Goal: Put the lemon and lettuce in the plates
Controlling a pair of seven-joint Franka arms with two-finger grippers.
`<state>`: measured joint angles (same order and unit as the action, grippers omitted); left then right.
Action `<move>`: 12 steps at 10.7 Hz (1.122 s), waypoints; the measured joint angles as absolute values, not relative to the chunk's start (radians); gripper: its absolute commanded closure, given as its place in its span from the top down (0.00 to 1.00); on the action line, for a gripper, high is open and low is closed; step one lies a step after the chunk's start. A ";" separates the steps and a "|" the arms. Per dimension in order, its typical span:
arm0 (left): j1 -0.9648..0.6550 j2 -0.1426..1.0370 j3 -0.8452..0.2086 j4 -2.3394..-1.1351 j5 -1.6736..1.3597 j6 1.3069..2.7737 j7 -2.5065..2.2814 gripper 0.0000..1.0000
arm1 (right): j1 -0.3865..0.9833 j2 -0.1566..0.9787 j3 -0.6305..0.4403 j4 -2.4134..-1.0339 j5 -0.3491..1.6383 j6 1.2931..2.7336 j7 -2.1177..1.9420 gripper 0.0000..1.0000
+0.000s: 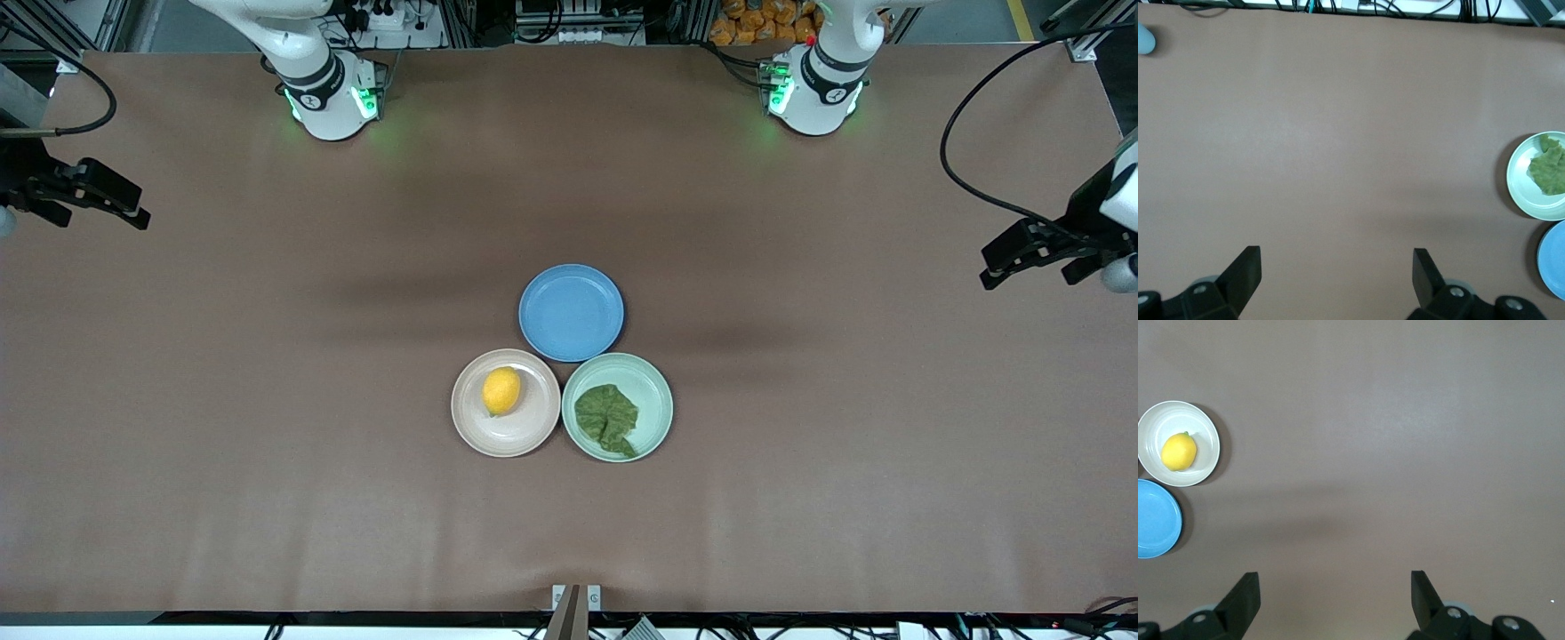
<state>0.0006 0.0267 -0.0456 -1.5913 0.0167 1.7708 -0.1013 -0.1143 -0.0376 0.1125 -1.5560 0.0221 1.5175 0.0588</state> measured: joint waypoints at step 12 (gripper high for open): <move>-0.001 0.027 -0.045 -1.553 -0.003 1.661 -0.101 1.00 | -0.125 -0.005 0.104 -1.558 0.021 1.542 0.059 1.00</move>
